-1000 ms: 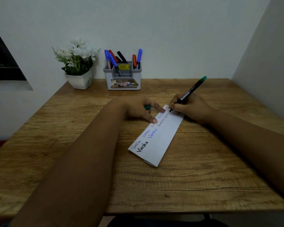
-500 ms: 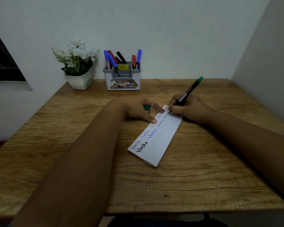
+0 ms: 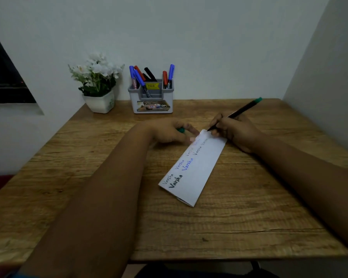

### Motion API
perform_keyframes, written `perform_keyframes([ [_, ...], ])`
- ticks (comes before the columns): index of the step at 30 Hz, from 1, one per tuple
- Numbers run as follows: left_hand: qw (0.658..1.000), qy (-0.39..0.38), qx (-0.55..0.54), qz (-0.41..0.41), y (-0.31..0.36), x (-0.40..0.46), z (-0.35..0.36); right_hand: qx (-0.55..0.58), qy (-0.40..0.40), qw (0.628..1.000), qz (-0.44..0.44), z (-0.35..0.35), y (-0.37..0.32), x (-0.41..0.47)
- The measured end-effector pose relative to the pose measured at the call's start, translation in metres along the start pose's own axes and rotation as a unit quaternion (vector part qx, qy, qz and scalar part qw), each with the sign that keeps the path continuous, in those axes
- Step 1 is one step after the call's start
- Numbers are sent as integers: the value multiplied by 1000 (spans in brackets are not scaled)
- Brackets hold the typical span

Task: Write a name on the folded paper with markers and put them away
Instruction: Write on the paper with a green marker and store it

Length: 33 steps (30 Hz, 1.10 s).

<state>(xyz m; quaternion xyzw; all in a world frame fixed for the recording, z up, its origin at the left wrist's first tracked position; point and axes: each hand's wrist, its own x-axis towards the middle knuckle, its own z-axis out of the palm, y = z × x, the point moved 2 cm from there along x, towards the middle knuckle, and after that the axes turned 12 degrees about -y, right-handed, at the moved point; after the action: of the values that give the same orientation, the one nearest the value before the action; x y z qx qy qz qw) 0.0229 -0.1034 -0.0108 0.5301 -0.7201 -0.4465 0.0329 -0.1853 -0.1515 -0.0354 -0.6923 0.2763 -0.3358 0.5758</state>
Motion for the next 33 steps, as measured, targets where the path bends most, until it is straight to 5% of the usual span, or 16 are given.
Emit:
perform_keyframes([
  [4, 972, 153, -177, 29, -2, -4, -10, 175, 55, 983, 5, 1, -4, -2],
  [9, 916, 214, -333, 63, 3, -10, -10, 232, 114, 966, 0, 12, -17, -9],
  [15, 929, 256, -257, 77, 18, -21, 6, 97, 275, 956, 12, 26, -27, -6],
  [21, 904, 333, -244, 109, 29, -28, 7, 407, 291, 865, -37, 33, -51, 7],
  [26, 888, 315, -313, 117, 32, -24, 10, 221, 312, 923, 35, 42, -35, 13],
  [33, 829, 349, -428, 91, 17, -20, 0, 263, 289, 920, 30, 25, -33, 5],
])
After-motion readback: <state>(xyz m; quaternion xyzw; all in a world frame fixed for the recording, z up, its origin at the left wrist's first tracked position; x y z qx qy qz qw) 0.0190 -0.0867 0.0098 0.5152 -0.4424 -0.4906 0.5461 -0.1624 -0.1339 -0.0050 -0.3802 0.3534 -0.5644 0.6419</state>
